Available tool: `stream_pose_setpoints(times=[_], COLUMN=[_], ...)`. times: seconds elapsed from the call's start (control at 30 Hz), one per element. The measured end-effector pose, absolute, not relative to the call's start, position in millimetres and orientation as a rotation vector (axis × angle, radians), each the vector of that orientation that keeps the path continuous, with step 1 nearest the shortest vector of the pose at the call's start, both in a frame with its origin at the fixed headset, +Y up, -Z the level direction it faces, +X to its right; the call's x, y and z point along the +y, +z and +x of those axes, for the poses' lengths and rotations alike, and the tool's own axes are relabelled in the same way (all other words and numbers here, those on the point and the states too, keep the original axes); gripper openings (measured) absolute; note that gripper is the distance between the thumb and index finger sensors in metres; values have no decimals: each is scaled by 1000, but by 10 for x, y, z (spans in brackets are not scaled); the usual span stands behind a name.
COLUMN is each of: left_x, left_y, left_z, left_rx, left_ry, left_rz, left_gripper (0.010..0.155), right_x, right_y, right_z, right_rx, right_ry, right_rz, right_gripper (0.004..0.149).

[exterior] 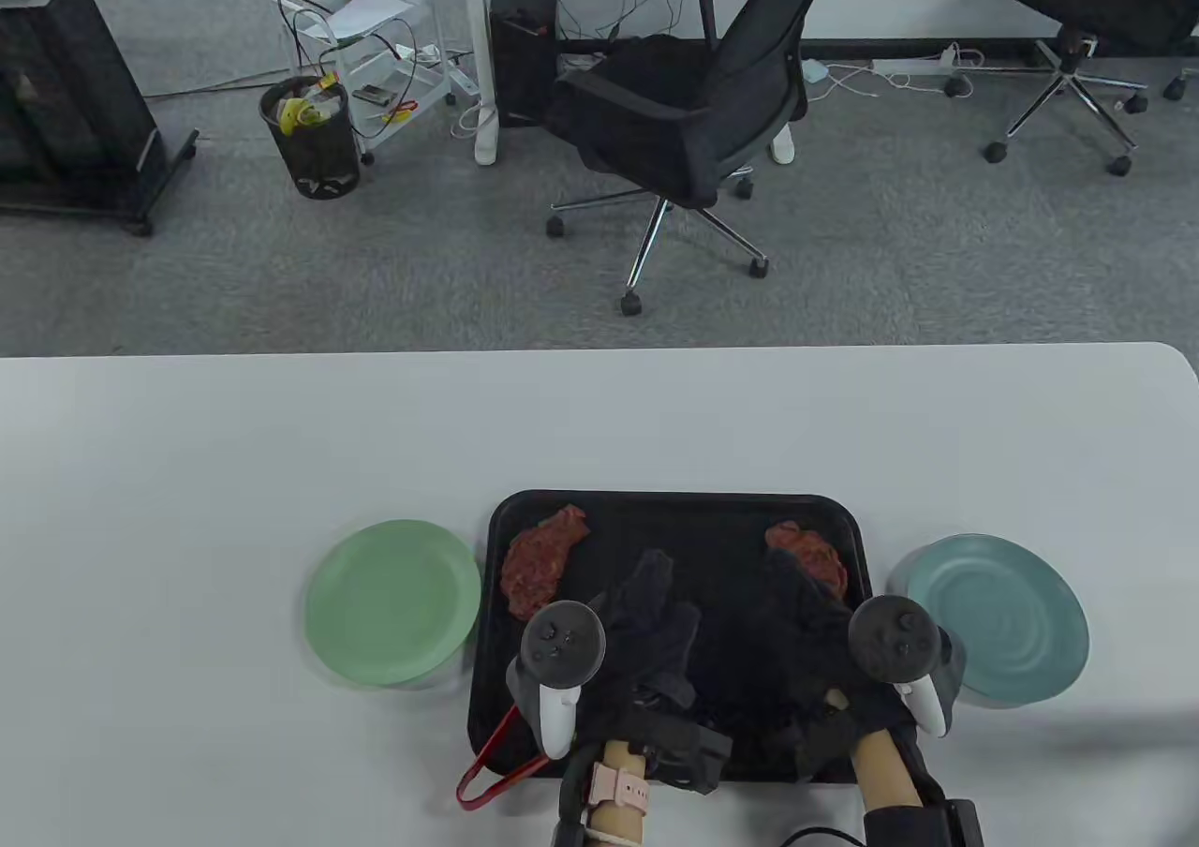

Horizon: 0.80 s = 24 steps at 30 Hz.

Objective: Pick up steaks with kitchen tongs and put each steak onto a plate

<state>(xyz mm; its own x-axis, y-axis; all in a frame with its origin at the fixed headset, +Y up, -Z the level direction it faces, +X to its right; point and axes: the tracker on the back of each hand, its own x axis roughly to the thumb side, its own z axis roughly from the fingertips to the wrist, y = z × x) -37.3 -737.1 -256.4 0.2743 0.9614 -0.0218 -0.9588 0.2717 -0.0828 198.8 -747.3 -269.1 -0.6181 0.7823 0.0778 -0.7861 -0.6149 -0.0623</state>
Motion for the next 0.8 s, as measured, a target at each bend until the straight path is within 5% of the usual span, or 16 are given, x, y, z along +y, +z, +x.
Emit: stream_pose_setpoints(times=[0.8], left_x=[-7349], left_y=[-2528], left_z=[-382], left_rx=[-37], left_ry=[1280], left_rz=[-78], left_gripper=[71], right_x=[-7424], right_y=[-2658], right_z=[1962], right_rx=[-95], right_ry=[2275], right_rz=[76], right_gripper=[63])
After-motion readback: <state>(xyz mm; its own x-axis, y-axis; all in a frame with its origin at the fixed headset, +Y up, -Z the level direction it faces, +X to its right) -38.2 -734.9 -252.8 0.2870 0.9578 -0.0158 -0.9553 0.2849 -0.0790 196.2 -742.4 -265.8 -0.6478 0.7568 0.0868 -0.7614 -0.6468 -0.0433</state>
